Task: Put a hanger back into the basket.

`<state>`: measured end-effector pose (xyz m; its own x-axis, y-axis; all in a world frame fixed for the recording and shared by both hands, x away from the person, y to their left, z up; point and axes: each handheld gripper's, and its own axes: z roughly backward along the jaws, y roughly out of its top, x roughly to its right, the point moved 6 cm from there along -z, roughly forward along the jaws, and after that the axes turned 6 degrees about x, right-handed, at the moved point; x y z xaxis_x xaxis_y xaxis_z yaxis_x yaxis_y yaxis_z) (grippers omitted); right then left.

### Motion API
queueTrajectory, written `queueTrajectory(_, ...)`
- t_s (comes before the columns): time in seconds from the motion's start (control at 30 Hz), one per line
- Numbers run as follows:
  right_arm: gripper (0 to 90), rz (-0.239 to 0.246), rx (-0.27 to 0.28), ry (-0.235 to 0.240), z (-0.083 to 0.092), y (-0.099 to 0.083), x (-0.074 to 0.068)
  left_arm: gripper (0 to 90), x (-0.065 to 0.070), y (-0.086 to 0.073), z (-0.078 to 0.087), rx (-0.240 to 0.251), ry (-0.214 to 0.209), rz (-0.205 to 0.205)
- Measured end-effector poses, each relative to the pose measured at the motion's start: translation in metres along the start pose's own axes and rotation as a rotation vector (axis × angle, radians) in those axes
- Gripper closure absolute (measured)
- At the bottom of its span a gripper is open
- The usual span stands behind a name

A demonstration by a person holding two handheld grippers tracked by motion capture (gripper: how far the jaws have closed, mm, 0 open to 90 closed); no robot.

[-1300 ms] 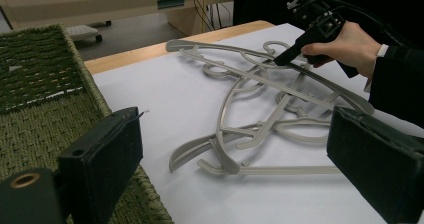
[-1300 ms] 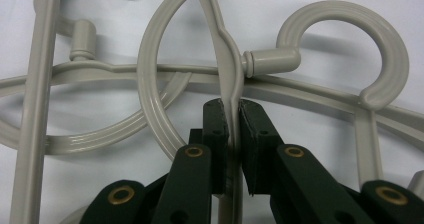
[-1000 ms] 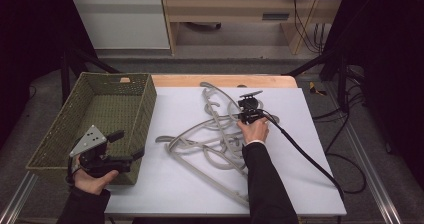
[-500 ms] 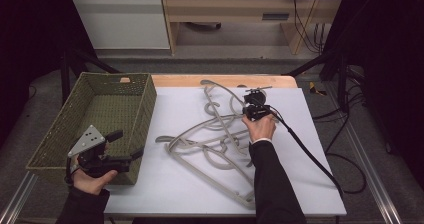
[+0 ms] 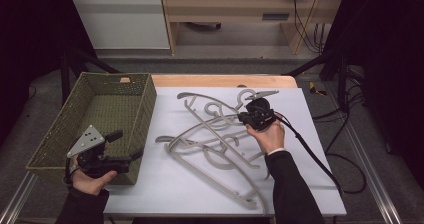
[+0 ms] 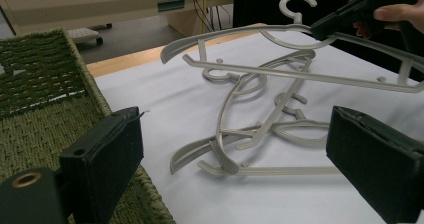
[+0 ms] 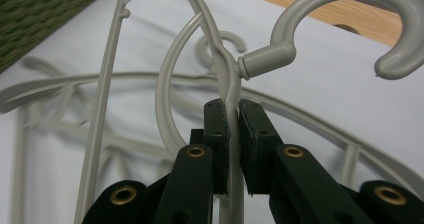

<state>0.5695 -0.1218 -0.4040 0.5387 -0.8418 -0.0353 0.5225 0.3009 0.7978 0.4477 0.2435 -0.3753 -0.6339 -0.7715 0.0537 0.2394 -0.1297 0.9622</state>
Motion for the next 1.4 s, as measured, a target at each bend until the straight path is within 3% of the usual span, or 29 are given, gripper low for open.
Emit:
queueTrajectory(0.07, 83.4, 0.028, 0.009, 0.048, 0.010, -0.003, -0.012, 7.9, 0.001, 0.001, 0.001, 0.000, -0.005, -0.002)
queueTrajectory(0.1, 83.4, 0.063, 0.017, 0.084, 0.018, -0.006, -0.021, 8.0, 0.002, 0.002, 0.001, 0.000, -0.010, -0.008)
queueTrajectory(0.13, 83.4, 0.063, 0.017, 0.084, 0.018, -0.006, -0.021, 8.0, 0.003, 0.003, 0.002, -0.001, -0.014, -0.008)
queueTrajectory(0.17, 83.4, 0.087, 0.020, 0.125, 0.027, -0.009, -0.030, 8.3, 0.007, 0.005, 0.002, -0.001, -0.030, -0.008)
queueTrajectory(0.2, 83.4, 0.087, 0.020, 0.125, 0.027, -0.009, -0.030, 8.5, 0.007, 0.005, 0.002, -0.001, -0.030, -0.008)
queueTrajectory(0.23, 83.4, 0.104, 0.034, 0.165, 0.035, -0.012, -0.039, 8.4, 0.011, 0.008, 0.002, -0.007, -0.050, -0.012)
queueTrajectory(0.27, 83.4, 0.104, 0.034, 0.165, 0.035, -0.012, -0.039, 8.4, 0.011, 0.008, 0.002, -0.007, -0.050, -0.012)
queueTrajectory(0.33, 83.3, 0.121, 0.042, 0.212, 0.044, -0.016, -0.048, 8.4, 0.017, 0.010, 0.002, -0.018, -0.070, -0.019)
queueTrajectory(0.47, 83.4, 0.170, 0.042, 0.279, 0.057, -0.022, -0.061, 8.5, 0.029, 0.016, -0.001, -0.041, -0.108, -0.047)
queueTrajectory(0.5, 83.3, 0.198, 0.042, 0.305, 0.061, -0.026, -0.067, 9.0, 0.035, 0.019, -0.005, -0.066, -0.129, -0.073)
queueTrajectory(0.53, 83.3, 0.198, 0.042, 0.305, 0.061, -0.026, -0.067, 9.1, 0.035, 0.019, -0.005, -0.066, -0.129, -0.073)
queueTrajectory(0.63, 83.4, 0.232, 0.041, 0.345, 0.067, -0.031, -0.076, 9.7, 0.049, 0.023, -0.017, -0.135, -0.172, -0.132)
queueTrajectory(0.9, 83.3, 0.280, 0.035, 0.433, 0.074, -0.038, -0.094, 12.7, 0.070, 0.024, -0.044, -0.220, -0.269, -0.184)
queueTrajectory(1.07, 83.3, 0.292, 0.034, 0.451, 0.077, -0.040, -0.101, 15.1, 0.082, 0.021, -0.057, -0.282, -0.343, -0.222)
queueTrajectory(1.4, 83.4, 0.343, 0.019, 0.482, 0.079, -0.041, -0.114, 26.3, 0.103, 0.014, -0.079, -0.365, -0.427, -0.306)
